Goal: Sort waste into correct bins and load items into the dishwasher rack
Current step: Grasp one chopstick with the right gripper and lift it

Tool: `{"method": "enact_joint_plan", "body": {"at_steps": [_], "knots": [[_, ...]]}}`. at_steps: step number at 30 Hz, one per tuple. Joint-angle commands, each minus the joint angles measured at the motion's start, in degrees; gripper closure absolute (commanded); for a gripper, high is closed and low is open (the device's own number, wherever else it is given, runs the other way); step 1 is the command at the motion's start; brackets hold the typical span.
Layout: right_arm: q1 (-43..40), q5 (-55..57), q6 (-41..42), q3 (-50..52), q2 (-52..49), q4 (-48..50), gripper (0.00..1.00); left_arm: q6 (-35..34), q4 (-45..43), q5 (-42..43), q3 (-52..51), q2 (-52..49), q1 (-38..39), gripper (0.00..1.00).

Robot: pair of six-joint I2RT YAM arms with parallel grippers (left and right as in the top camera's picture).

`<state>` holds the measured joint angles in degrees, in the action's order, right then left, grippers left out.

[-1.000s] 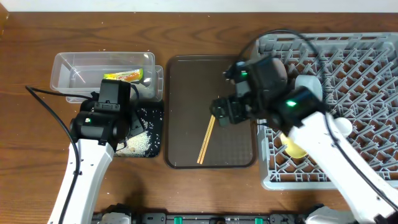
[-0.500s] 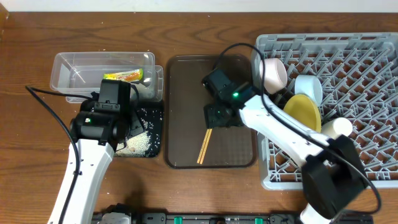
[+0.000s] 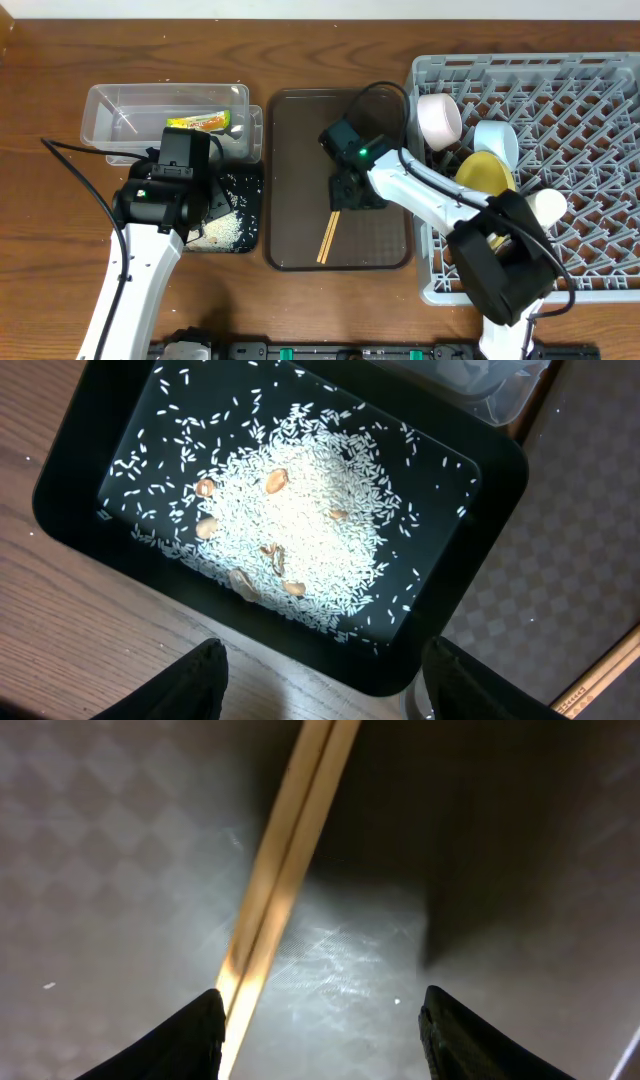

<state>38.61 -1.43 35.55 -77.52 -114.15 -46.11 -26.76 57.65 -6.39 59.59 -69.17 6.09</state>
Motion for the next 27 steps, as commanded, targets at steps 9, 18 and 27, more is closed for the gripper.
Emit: {"method": "enact_joint_plan", "body": {"at_steps": [9,18,27], "knots": [[2.1,3.6,3.9,0.2,-1.4,0.1,0.38,0.7,0.2,-0.7,-0.2,-0.2,-0.3,0.35],[2.3,4.6,5.8,2.6,-1.4,0.7,0.37,0.7,0.2,-0.7,-0.2,-0.2,-0.3,0.35],[2.3,6.5,6.3,2.7,-1.4,-1.0,0.37,0.7,0.6,-0.7,-0.2,-0.2,-0.3,0.35]]}}
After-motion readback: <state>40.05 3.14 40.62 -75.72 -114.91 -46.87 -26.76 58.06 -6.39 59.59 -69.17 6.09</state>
